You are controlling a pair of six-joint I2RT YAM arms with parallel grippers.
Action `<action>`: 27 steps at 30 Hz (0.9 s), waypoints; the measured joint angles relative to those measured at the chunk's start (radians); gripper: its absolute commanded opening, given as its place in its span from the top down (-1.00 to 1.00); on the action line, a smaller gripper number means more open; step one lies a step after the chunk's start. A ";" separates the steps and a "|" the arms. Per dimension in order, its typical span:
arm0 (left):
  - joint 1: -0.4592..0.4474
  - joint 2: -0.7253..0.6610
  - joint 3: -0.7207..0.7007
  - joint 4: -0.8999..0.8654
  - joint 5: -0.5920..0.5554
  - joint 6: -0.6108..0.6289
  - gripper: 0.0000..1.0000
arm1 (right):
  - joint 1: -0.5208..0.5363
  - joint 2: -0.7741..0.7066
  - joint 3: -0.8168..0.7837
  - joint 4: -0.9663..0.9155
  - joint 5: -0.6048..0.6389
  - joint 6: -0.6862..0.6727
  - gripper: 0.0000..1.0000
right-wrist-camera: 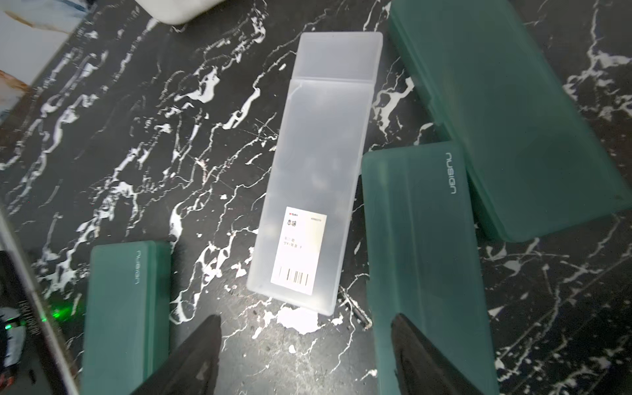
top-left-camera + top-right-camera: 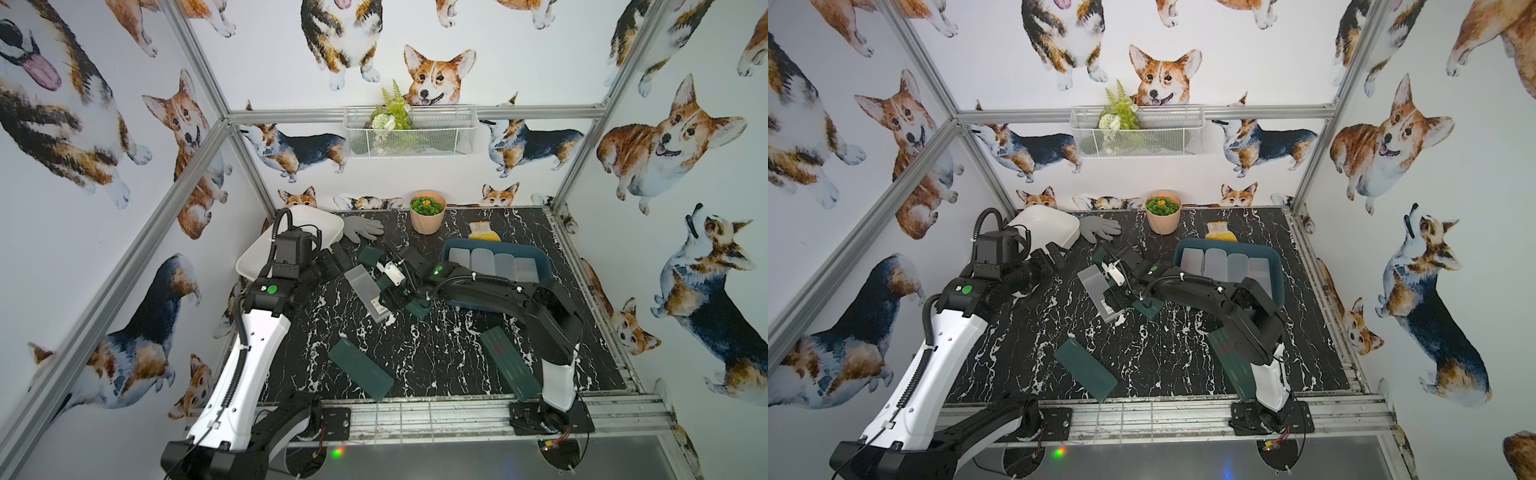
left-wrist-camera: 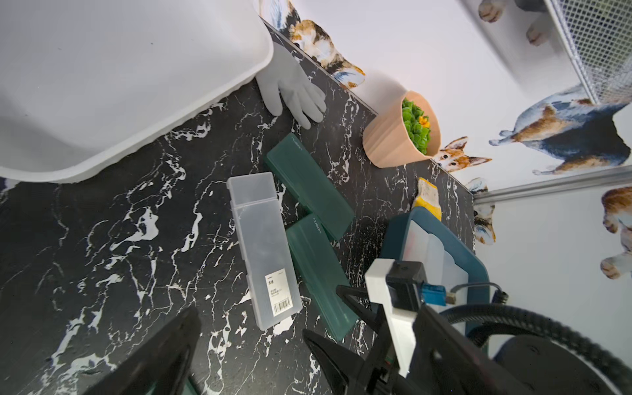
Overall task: Place the pencil cases by color into the storage box
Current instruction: Pick up the pencil case from the center of the board.
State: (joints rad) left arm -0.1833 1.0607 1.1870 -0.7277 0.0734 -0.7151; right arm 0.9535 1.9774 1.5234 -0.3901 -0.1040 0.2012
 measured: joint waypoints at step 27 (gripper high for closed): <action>0.016 0.089 0.186 -0.086 -0.170 -0.040 -1.00 | 0.069 0.334 0.329 -0.211 0.129 0.059 -0.56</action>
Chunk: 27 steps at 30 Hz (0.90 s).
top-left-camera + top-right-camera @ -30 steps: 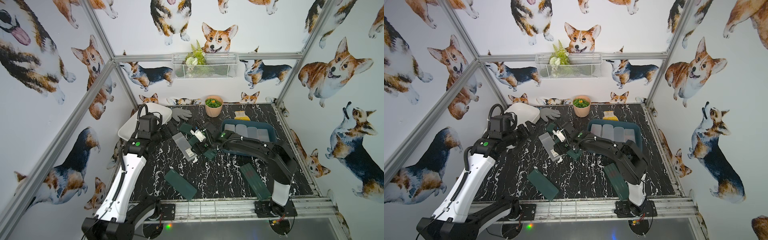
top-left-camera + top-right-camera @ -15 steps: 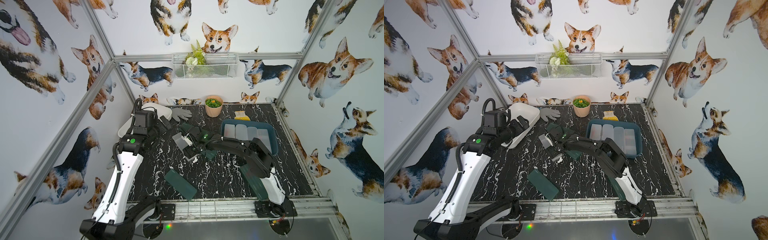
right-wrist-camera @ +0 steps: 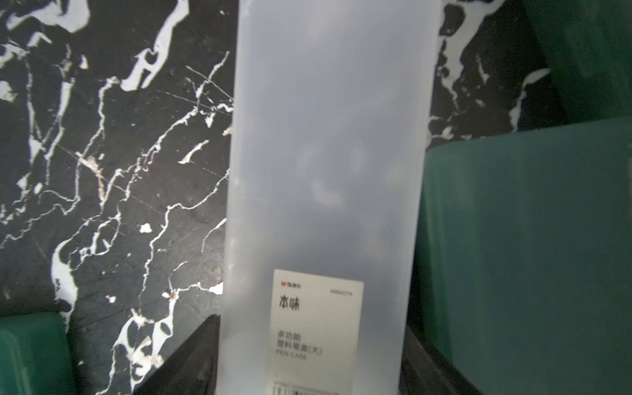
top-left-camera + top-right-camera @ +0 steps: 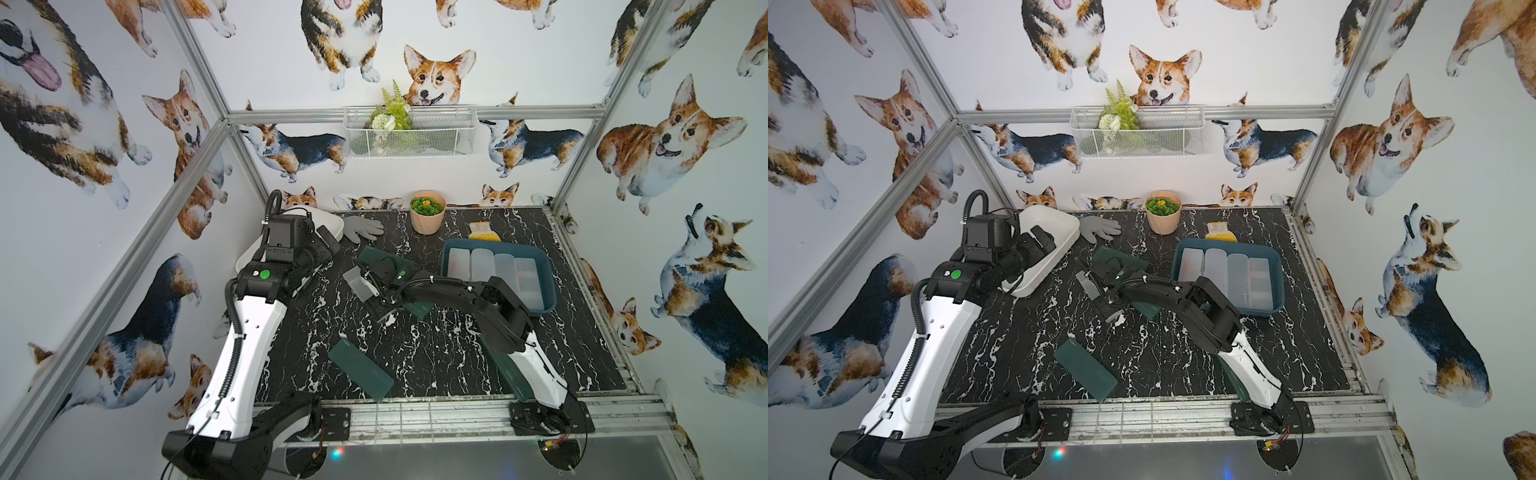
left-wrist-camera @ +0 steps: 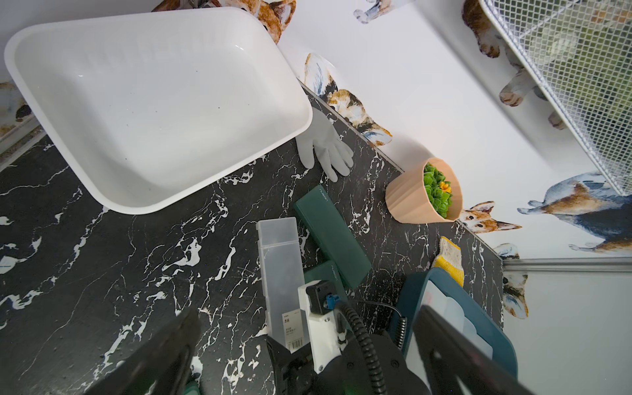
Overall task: Place the pencil cases by color into the storage box
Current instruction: Pick up the pencil case from the center of the board.
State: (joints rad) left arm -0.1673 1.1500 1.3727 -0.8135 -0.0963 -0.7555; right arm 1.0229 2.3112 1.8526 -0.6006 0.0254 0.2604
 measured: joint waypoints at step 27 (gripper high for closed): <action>0.008 0.054 0.068 0.016 -0.013 0.000 -1.00 | 0.011 -0.160 -0.114 0.044 0.012 -0.054 -0.17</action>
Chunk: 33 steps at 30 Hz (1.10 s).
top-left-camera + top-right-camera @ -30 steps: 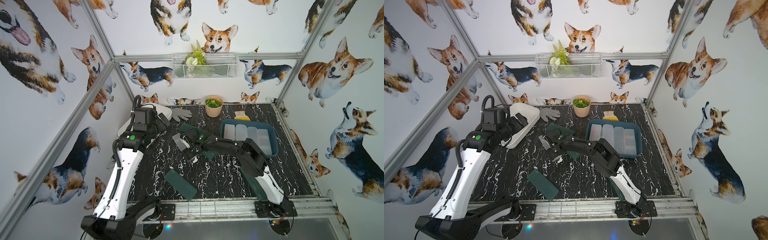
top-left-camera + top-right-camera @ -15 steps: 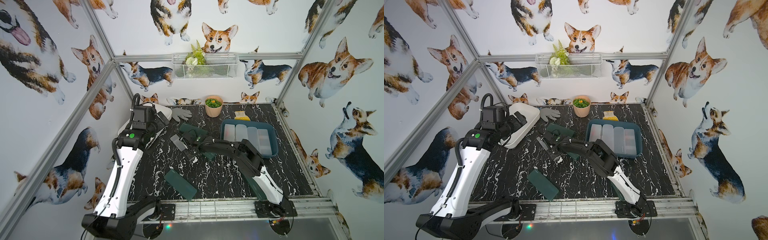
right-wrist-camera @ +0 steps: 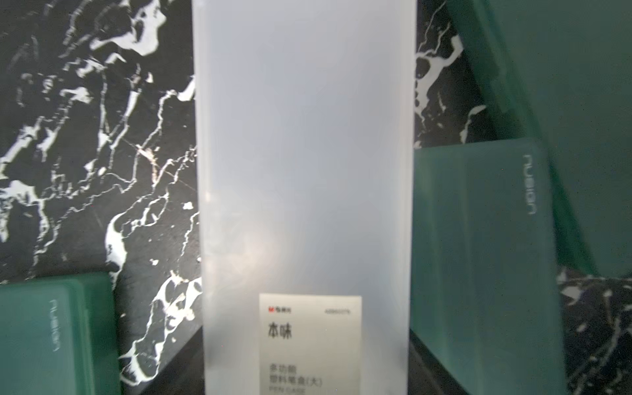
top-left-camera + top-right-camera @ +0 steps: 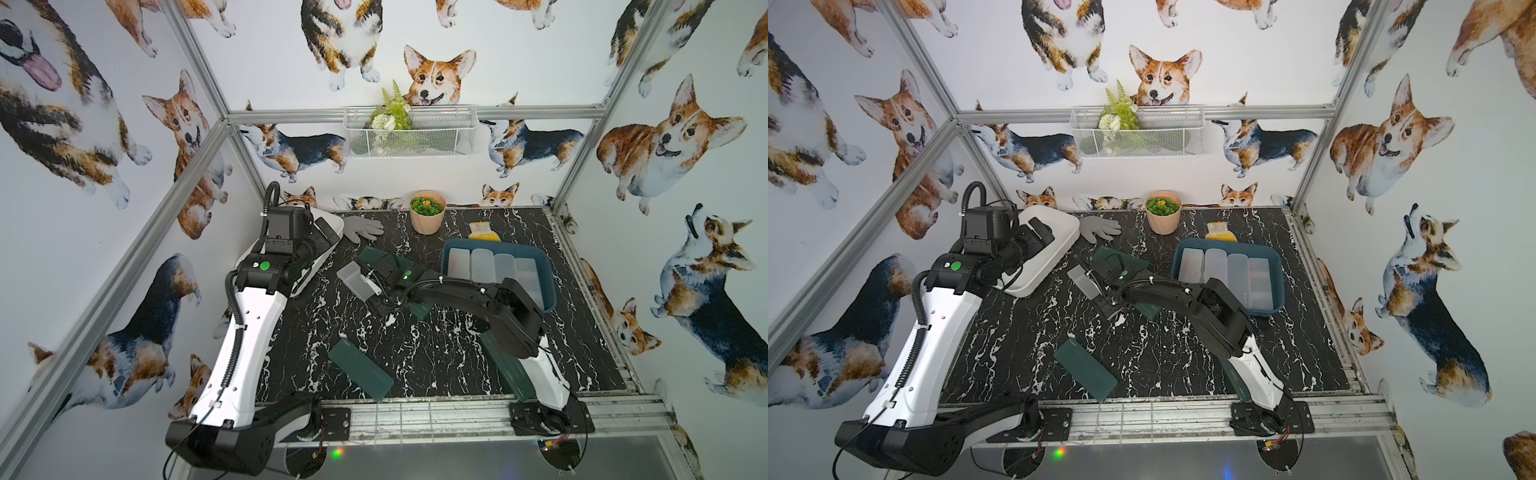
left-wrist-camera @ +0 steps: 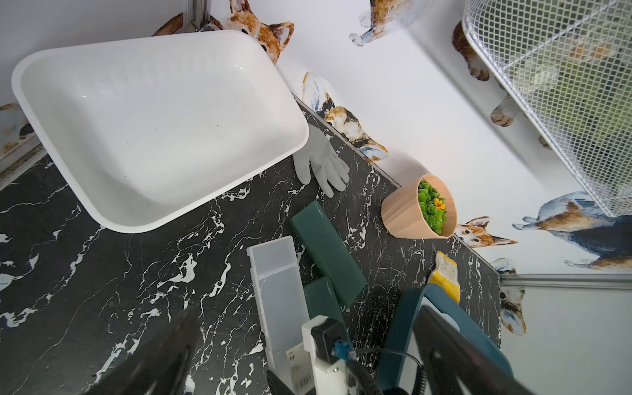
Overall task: Place the pencil cases by color into the storage box
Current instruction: Pick up the pencil case from the center of the board, then place the pencil case at the storage box.
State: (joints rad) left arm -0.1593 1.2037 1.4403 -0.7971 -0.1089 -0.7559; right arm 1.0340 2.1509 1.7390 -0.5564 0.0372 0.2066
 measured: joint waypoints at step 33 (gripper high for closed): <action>-0.434 0.384 0.294 0.161 0.013 0.320 -1.00 | -0.589 -0.756 -0.402 -0.183 0.024 0.110 -0.20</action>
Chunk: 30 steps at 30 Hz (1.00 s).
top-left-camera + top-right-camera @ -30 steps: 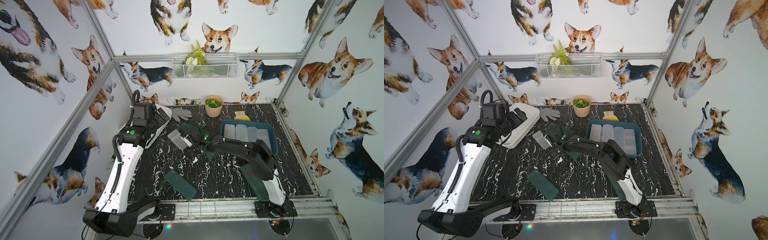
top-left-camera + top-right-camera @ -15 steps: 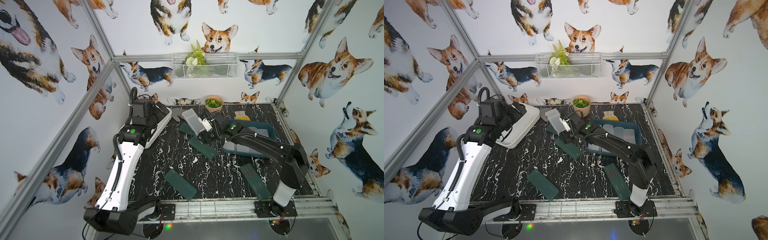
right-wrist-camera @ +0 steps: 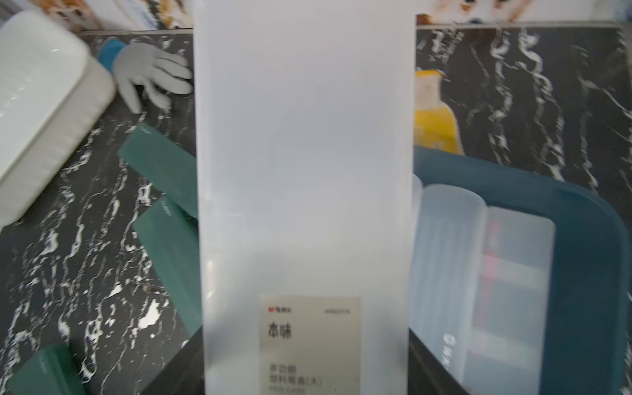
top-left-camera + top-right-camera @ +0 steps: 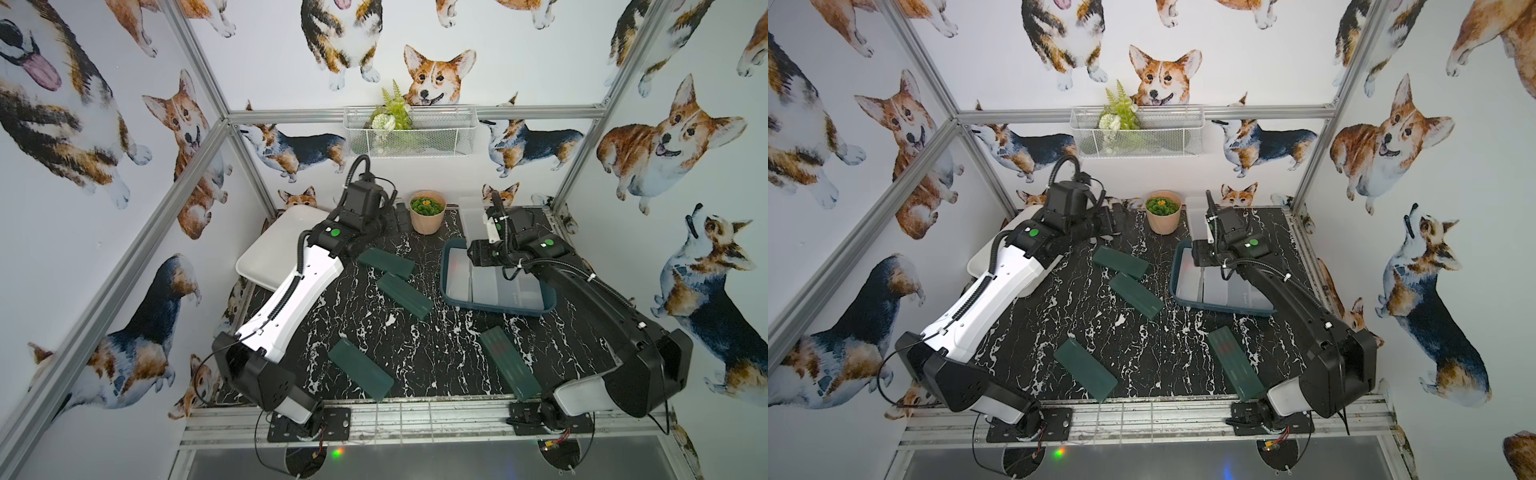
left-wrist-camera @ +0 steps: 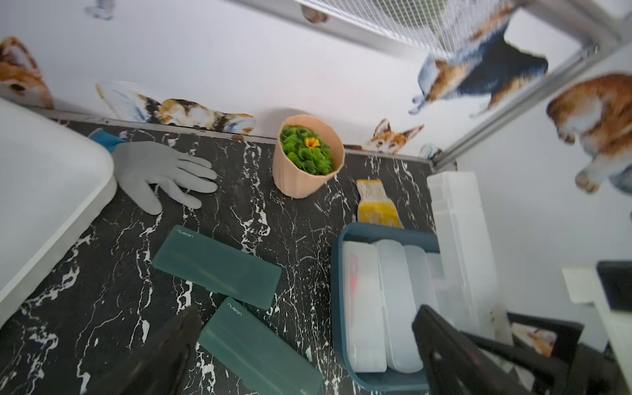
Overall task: Place the pencil cases by color into the storage box
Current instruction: Place the pencil case at the storage box.
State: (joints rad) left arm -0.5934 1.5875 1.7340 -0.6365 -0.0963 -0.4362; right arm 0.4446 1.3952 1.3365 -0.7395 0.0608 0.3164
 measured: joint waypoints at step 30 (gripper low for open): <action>-0.147 0.013 -0.218 -0.018 0.091 0.302 -1.00 | -0.219 -0.095 -0.328 -0.187 -0.031 -0.005 -0.24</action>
State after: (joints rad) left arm -0.7406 1.6001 1.5162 -0.6548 -0.0055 -0.1341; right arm 0.2253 1.2999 1.0080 -0.9268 0.0303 0.3119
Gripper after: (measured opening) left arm 0.997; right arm 0.697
